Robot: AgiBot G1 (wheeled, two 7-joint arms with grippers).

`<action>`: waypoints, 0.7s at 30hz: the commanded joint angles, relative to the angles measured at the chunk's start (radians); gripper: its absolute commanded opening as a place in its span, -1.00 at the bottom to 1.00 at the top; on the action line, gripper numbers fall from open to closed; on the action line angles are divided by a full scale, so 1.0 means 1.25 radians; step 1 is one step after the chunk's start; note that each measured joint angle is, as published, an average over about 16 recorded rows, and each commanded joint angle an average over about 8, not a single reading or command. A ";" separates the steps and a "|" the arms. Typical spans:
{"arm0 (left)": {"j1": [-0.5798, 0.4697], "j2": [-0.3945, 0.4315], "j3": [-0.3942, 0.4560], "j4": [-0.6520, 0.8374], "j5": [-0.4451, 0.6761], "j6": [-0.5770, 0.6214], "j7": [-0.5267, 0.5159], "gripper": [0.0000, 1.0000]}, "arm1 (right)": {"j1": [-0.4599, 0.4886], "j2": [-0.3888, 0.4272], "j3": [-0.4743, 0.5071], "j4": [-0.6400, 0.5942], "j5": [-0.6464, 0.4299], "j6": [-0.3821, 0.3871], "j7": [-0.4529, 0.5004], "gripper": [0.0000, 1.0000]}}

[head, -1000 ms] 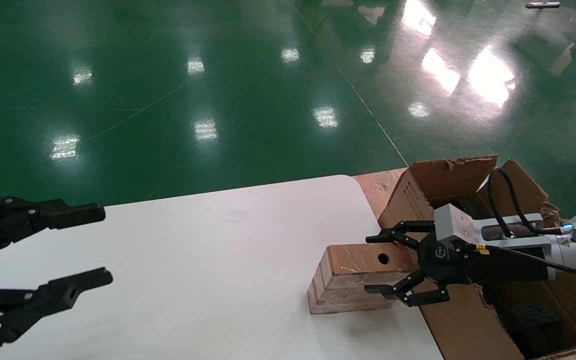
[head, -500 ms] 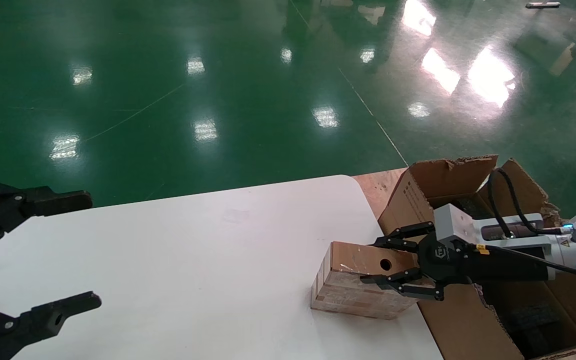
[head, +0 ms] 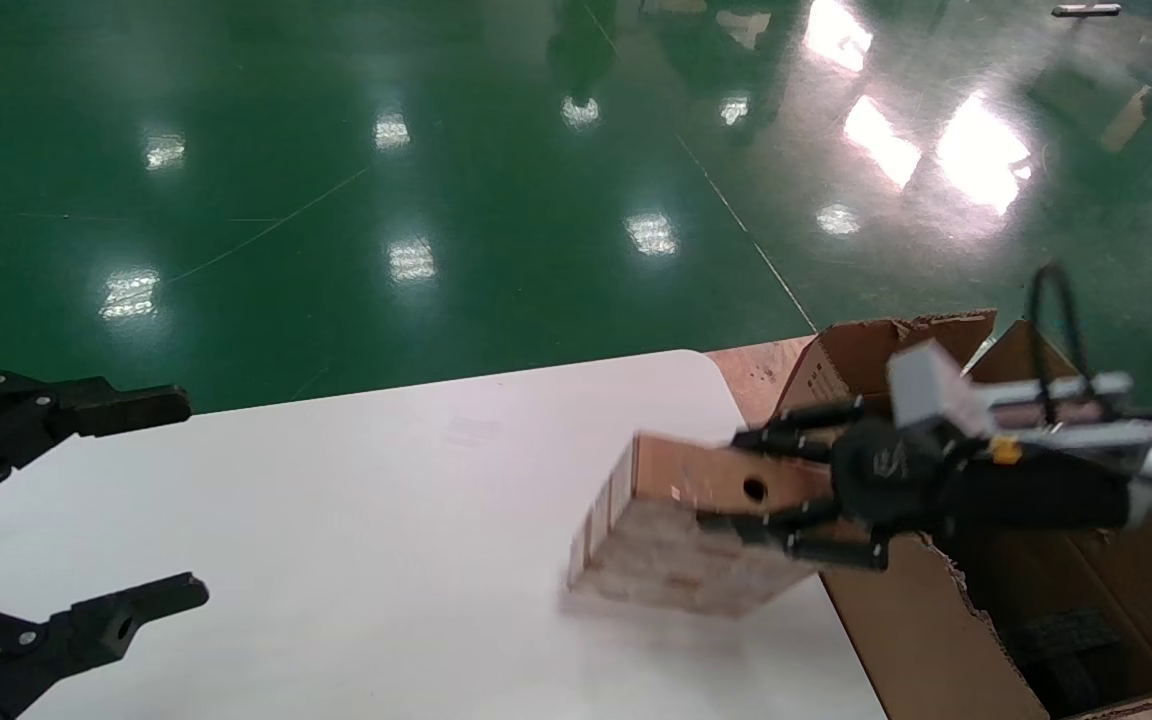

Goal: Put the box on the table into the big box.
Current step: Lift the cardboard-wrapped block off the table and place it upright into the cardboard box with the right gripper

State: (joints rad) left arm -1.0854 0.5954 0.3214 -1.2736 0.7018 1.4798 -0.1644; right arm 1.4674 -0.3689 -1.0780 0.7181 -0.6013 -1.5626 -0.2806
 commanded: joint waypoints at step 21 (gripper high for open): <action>0.000 0.000 0.001 0.000 0.000 0.000 0.000 -1.00 | 0.159 0.280 0.060 0.001 -0.074 0.064 0.160 -1.00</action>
State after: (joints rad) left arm -1.0855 0.5952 0.3220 -1.2736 0.7014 1.4796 -0.1641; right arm 1.6559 -0.0327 -1.0117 0.7185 -0.6592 -1.4746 -0.0971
